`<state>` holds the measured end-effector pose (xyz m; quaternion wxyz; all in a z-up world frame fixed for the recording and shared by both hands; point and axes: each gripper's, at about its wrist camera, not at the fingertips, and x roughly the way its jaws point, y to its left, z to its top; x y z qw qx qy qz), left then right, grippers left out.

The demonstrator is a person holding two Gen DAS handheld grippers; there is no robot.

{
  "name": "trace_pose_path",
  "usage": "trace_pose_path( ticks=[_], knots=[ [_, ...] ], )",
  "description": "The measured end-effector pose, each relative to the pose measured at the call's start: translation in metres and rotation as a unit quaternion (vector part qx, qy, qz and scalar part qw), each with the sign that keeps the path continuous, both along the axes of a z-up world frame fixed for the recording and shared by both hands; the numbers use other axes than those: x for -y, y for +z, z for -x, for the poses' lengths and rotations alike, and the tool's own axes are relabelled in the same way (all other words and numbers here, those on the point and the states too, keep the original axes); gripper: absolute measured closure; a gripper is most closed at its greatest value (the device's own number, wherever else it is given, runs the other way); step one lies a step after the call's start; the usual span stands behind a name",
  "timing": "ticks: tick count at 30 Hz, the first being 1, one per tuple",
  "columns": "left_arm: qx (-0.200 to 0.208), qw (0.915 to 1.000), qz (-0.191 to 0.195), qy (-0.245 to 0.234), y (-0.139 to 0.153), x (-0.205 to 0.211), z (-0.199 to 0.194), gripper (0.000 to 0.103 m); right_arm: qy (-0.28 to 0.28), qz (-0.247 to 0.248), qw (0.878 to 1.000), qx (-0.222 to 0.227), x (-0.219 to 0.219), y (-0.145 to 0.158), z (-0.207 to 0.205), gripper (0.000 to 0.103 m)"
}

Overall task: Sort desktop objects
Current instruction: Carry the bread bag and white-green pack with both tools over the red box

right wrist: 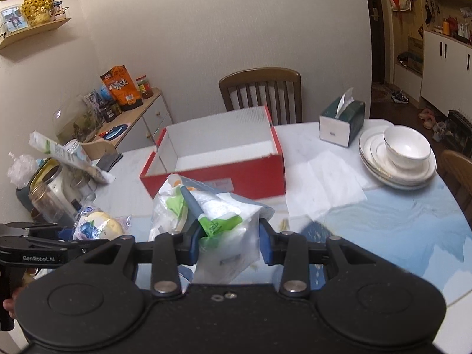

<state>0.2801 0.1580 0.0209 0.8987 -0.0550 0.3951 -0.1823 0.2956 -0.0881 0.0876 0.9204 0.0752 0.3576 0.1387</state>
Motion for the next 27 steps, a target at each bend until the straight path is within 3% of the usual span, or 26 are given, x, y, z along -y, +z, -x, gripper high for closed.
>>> trace_pose_path(
  ticks=[11, 18, 27],
  knots=[
    [0.036, 0.999, -0.024, -0.011, 0.024, 0.009, -0.06, 0.046, 0.017, 0.023, 0.999, 0.014, -0.023, 0.015, -0.067, 0.066],
    [0.019, 0.9994, -0.022, 0.017, 0.026, 0.008, -0.106, 0.046, 0.038, 0.034, 0.998, 0.026, -0.033, 0.018, -0.119, 0.065],
    [0.012, 0.9973, -0.063, 0.035, 0.011, 0.014, -0.169, 0.046, 0.048, 0.052, 0.997, 0.025, -0.041, 0.0, -0.181, 0.065]
  ],
)
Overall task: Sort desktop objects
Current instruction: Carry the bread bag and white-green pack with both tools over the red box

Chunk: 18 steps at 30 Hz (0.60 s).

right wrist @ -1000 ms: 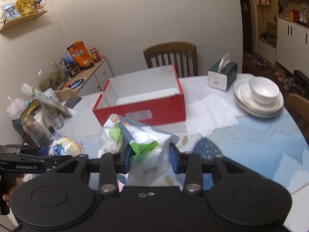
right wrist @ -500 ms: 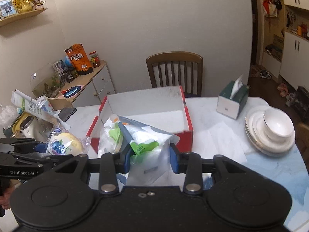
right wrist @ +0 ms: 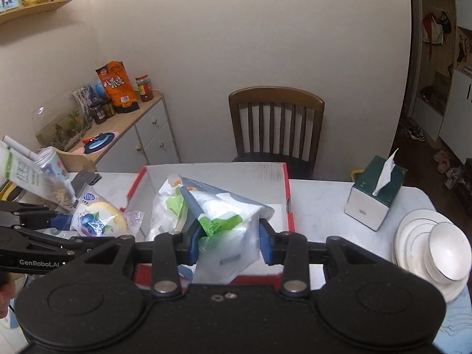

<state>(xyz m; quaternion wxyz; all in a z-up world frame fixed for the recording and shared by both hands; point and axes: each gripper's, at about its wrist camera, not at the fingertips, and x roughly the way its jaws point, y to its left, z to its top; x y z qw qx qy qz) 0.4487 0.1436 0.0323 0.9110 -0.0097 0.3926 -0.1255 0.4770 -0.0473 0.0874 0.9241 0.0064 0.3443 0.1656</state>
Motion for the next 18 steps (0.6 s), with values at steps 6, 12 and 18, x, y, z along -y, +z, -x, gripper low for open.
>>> trace_pose_path(
  ticks=[6, 12, 18],
  knots=[
    [-0.014, 0.9995, -0.027, 0.001, -0.019, 0.011, -0.033, 0.046, -0.007, 0.022, 1.0, -0.008, -0.006, -0.021, -0.033, 0.065],
    [-0.038, 0.9983, -0.044, 0.004, -0.041, 0.018, -0.059, 0.046, -0.004, 0.047, 0.999, -0.023, -0.018, -0.048, -0.054, 0.065],
    [-0.062, 0.9952, -0.076, 0.005, -0.063, 0.022, -0.081, 0.046, 0.005, 0.076, 0.996, -0.039, -0.033, -0.073, -0.068, 0.065]
  ],
)
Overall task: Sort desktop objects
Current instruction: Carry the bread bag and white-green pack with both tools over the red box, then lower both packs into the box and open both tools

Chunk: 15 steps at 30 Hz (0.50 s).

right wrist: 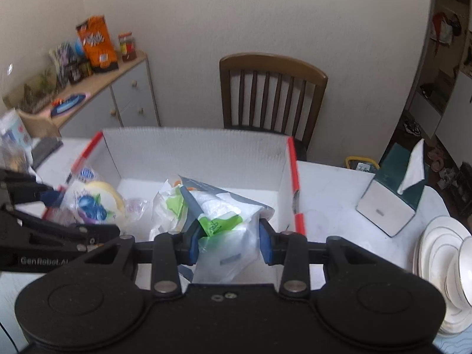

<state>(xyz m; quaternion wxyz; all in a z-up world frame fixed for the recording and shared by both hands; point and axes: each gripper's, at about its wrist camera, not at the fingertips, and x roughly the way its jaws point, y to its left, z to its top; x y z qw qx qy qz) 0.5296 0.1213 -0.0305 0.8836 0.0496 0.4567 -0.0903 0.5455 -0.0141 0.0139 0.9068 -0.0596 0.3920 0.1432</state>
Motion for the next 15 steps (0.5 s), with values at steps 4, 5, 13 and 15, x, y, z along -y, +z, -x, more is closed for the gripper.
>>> trace_pose_path(
  ticks=[4, 5, 13, 15],
  knots=[
    [-0.016, 0.9998, -0.014, 0.0, -0.013, 0.001, -0.012, 0.046, 0.009, 0.018, 1.0, -0.009, -0.011, -0.013, -0.005, 0.065],
    [-0.02, 0.9996, -0.017, -0.001, -0.016, 0.001, -0.014, 0.046, 0.013, 0.022, 1.0, -0.012, -0.013, -0.016, -0.007, 0.065],
    [-0.027, 0.9978, -0.058, -0.018, -0.032, 0.012, -0.021, 0.046, 0.036, 0.056, 0.997, -0.026, -0.025, -0.037, -0.008, 0.066],
    [-0.026, 0.9972, -0.066, -0.02, -0.033, 0.013, -0.022, 0.046, 0.046, 0.069, 0.996, -0.022, -0.028, -0.041, -0.007, 0.066]
  ],
)
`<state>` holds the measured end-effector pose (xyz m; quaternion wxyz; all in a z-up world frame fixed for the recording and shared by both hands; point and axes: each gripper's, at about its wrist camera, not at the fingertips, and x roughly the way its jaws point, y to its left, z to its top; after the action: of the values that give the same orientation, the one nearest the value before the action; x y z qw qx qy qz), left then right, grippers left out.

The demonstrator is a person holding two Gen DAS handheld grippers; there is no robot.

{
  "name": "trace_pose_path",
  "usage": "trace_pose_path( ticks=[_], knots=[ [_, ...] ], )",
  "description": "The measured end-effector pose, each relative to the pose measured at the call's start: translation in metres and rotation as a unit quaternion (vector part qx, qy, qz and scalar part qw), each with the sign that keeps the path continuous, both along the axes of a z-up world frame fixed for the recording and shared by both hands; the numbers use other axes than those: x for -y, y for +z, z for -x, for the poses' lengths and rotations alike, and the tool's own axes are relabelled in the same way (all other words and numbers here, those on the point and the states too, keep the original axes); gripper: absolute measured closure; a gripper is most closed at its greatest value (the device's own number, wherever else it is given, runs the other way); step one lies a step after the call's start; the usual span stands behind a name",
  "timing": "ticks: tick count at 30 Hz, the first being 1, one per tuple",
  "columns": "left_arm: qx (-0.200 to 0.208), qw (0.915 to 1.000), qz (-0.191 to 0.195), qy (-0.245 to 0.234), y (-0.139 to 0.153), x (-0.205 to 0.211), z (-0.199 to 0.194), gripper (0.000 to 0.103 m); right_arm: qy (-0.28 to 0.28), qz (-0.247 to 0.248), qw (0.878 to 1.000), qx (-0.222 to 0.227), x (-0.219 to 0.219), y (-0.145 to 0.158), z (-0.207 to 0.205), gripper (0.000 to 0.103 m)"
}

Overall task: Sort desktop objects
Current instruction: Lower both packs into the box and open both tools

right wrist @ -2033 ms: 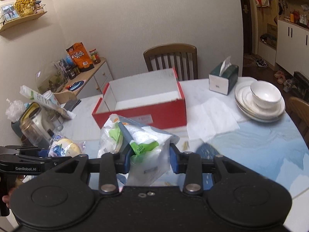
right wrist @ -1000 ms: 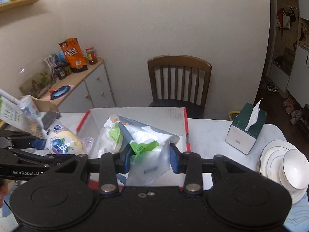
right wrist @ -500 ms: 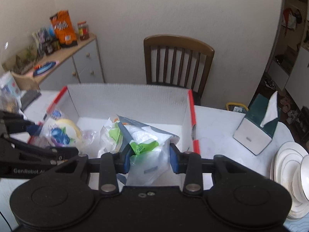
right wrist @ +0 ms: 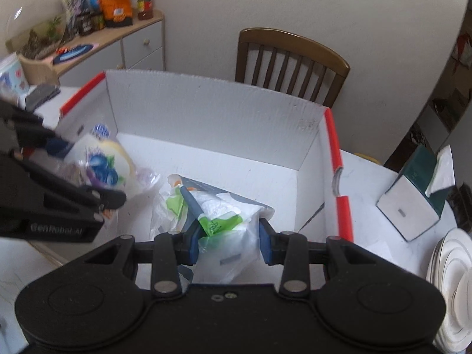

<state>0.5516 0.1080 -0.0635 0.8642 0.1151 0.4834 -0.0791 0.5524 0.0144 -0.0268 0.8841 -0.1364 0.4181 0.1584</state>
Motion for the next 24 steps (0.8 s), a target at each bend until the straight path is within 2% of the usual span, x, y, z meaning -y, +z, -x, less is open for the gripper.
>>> trace_pose_path(
  ticks=[6, 11, 18, 24],
  knots=[
    [0.012, 0.9996, -0.023, -0.012, -0.004, 0.005, -0.003, 0.046, 0.004, 0.002, 1.0, -0.004, -0.002, -0.007, -0.002, 0.065],
    [0.004, 0.999, -0.028, -0.035, -0.008, 0.012, -0.005, 0.046, 0.004, -0.001, 1.0, -0.013, 0.0, -0.009, -0.005, 0.065],
    [-0.027, 0.9988, -0.012, -0.039, -0.012, 0.005, -0.01, 0.044, 0.002, 0.0, 1.0, -0.021, 0.0, -0.011, -0.008, 0.063],
    [-0.029, 0.9987, -0.005, -0.042, -0.008, 0.002, -0.007, 0.039, 0.003, 0.01, 1.0, -0.014, 0.001, -0.007, -0.005, 0.057]
  ],
)
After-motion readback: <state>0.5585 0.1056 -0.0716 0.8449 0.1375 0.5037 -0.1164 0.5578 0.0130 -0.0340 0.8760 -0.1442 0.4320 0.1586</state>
